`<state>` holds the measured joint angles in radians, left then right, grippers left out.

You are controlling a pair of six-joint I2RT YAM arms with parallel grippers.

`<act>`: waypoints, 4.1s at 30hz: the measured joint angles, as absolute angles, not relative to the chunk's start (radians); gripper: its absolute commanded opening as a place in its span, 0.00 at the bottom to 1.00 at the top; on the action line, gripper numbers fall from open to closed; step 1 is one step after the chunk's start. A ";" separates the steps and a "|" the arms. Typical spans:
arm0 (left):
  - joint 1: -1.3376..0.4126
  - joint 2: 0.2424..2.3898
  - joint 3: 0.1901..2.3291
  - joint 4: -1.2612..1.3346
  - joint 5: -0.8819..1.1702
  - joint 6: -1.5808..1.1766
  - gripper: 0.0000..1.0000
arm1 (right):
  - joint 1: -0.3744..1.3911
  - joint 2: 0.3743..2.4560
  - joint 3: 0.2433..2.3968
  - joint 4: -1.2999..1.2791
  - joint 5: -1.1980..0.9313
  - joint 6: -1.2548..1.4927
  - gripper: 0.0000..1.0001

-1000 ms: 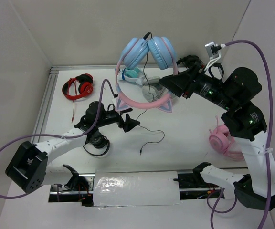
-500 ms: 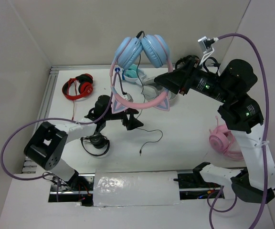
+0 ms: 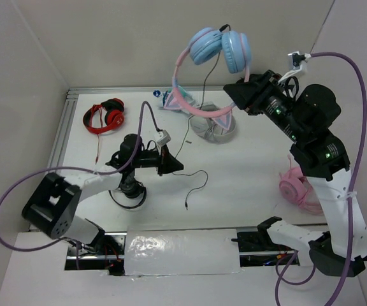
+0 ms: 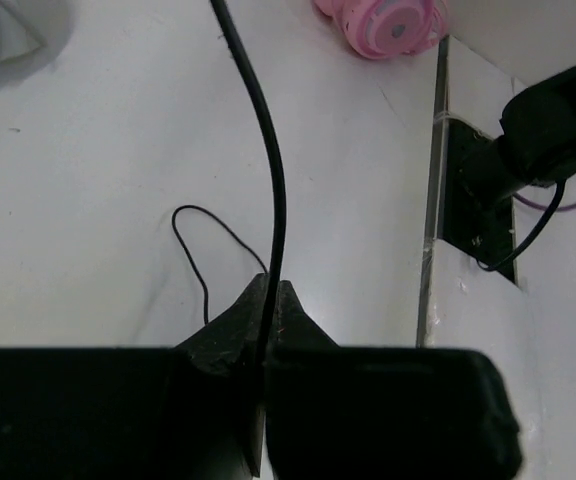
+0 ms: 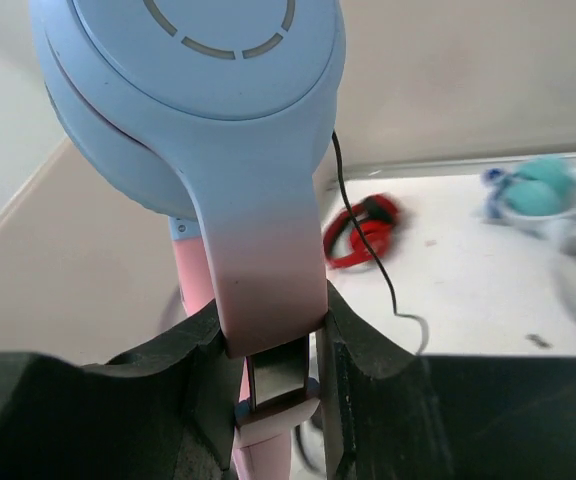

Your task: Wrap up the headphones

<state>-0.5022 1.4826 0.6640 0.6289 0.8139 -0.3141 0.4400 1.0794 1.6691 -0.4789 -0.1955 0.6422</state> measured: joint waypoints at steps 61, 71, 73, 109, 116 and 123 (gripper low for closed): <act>-0.266 1.292 1.232 -0.022 0.492 -0.017 0.00 | 0.339 1.234 1.250 -0.475 -0.988 0.086 0.00; -0.246 1.295 1.223 0.086 0.721 -0.060 0.08 | 0.351 1.298 1.241 -0.454 -1.060 0.121 0.00; -0.244 1.274 1.211 0.105 0.739 -0.060 0.10 | 0.353 1.322 1.232 -0.440 -1.071 0.149 0.00; -0.282 1.462 0.993 0.346 1.194 -0.176 0.99 | 0.421 1.250 1.343 -0.284 -1.006 0.424 0.00; -0.358 1.462 0.919 0.413 1.249 -0.197 0.99 | 0.421 1.250 1.443 -0.278 -0.879 0.460 0.00; -0.379 1.462 0.841 0.498 1.251 -0.238 0.99 | 0.421 1.231 1.481 -0.287 -0.768 0.479 0.00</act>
<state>-0.3790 1.4616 0.8413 0.4976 1.2510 -0.2379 0.4206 1.2308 1.4815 -0.2867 -0.7677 0.4793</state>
